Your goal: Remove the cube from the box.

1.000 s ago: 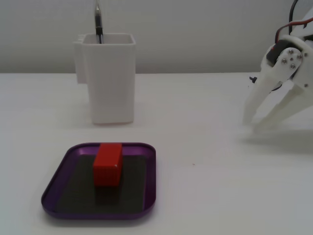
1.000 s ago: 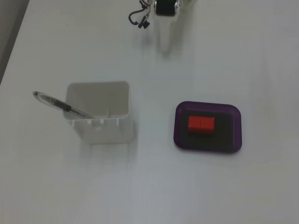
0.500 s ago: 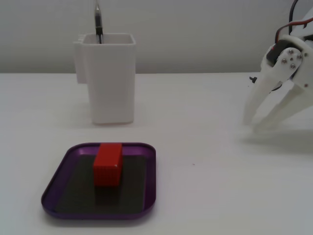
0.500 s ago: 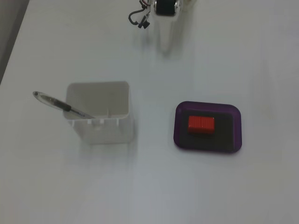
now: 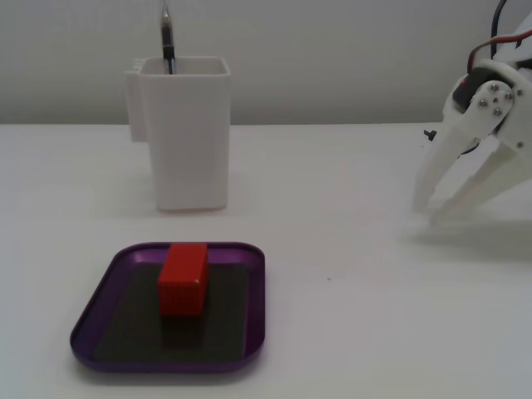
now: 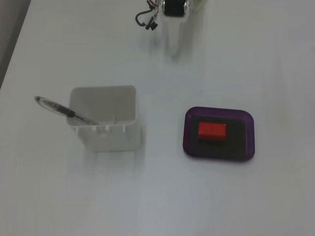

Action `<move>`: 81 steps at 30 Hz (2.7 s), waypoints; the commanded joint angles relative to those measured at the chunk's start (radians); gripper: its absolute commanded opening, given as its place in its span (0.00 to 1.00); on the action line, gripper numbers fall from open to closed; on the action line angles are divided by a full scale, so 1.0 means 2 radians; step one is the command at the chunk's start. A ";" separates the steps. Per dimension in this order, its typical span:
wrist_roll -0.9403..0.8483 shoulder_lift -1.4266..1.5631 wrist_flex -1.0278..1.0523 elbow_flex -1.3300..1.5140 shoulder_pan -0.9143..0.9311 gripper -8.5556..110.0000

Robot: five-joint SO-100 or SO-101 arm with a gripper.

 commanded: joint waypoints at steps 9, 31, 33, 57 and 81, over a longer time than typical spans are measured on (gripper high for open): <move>-0.031 -0.244 -0.091 -0.229 -0.008 0.10; 0.105 -0.992 -0.018 -0.890 -0.181 0.24; 0.105 -1.032 -0.016 -0.925 -0.181 0.24; 0.100 -1.167 -0.022 -0.965 -0.118 0.24; 0.100 -1.105 0.064 -1.052 -0.127 0.07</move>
